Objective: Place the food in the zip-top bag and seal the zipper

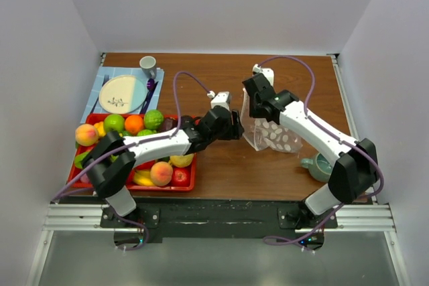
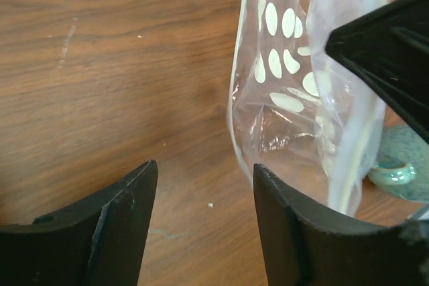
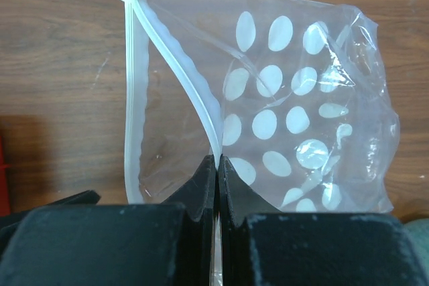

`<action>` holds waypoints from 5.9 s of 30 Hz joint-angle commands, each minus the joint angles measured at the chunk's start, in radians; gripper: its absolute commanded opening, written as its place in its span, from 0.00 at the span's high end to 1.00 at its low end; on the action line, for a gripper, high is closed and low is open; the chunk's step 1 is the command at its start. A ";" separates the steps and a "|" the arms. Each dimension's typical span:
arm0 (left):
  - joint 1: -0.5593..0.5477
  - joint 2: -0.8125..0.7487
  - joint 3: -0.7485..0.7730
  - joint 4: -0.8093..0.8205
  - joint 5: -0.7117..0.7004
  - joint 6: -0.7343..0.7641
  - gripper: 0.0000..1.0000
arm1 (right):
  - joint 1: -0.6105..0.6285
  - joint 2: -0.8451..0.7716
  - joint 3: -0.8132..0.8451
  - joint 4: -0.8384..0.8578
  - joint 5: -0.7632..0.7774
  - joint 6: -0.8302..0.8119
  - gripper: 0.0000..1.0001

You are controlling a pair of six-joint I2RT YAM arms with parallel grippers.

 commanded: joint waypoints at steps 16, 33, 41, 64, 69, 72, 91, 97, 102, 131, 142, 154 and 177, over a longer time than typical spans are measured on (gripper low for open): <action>0.006 -0.524 -0.101 -0.612 -0.335 0.124 0.08 | -0.004 -0.099 -0.060 0.114 -0.124 0.038 1.00; -0.107 -0.524 -0.161 -0.778 -0.358 0.107 0.00 | -0.002 -0.120 -0.098 0.118 -0.139 0.032 1.00; -0.109 -0.530 -0.181 -0.736 -0.310 0.158 0.00 | -0.004 -0.128 -0.104 0.115 -0.138 0.032 1.00; -0.077 -0.457 -0.222 -0.658 -0.420 0.159 0.26 | -0.004 -0.147 -0.113 0.112 -0.153 0.025 1.00; -0.075 -0.467 -0.209 -0.684 -0.422 0.162 0.59 | -0.004 -0.147 -0.109 0.112 -0.161 0.025 1.00; -0.075 -0.499 -0.164 -0.693 -0.401 0.176 0.72 | -0.002 -0.150 -0.107 0.109 -0.164 0.023 1.00; -0.075 -0.473 -0.073 0.150 -0.078 0.095 0.80 | -0.001 -0.241 -0.121 0.127 -0.323 0.161 1.00; -0.072 -0.452 -0.176 0.423 -0.062 0.060 0.80 | -0.002 -0.306 -0.145 0.161 -0.412 0.238 1.00; -0.072 -0.406 -0.210 0.480 -0.045 0.040 0.80 | -0.002 -0.335 -0.178 0.190 -0.457 0.278 1.00; -0.072 -0.311 -0.035 0.071 -0.157 0.132 0.02 | -0.002 -0.354 -0.144 0.169 -0.440 0.279 1.00; -0.071 -0.443 -0.003 -0.181 -0.290 0.065 0.05 | -0.002 -0.332 -0.106 0.112 -0.345 0.235 1.00; -0.054 -0.671 -0.020 -1.188 -0.562 -0.650 0.06 | -0.002 -0.340 -0.153 0.115 -0.317 0.198 1.00; -0.054 -0.731 -0.247 -1.298 -0.353 -0.855 0.00 | -0.002 -0.337 -0.233 0.158 -0.342 0.216 1.00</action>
